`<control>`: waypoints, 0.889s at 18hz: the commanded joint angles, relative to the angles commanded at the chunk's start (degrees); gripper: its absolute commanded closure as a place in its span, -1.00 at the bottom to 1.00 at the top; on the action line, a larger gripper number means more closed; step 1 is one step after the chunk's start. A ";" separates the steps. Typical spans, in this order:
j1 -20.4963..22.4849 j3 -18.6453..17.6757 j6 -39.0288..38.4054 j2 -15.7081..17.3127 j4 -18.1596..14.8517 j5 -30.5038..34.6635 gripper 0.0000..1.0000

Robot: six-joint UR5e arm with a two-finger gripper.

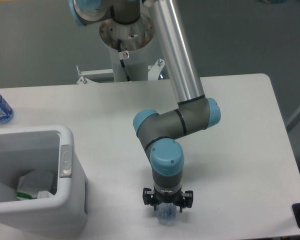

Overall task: Place the trash in the trash can
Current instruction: 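Lower the gripper around the bottle cap end and close it, then lift the bottle upright and carry it toward the bin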

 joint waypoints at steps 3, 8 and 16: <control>0.00 -0.09 1.75 0.62 0.00 0.00 -0.24; 0.00 0.00 2.64 1.41 0.17 -0.18 -0.23; 0.53 0.53 2.29 7.11 -0.09 -4.74 -0.23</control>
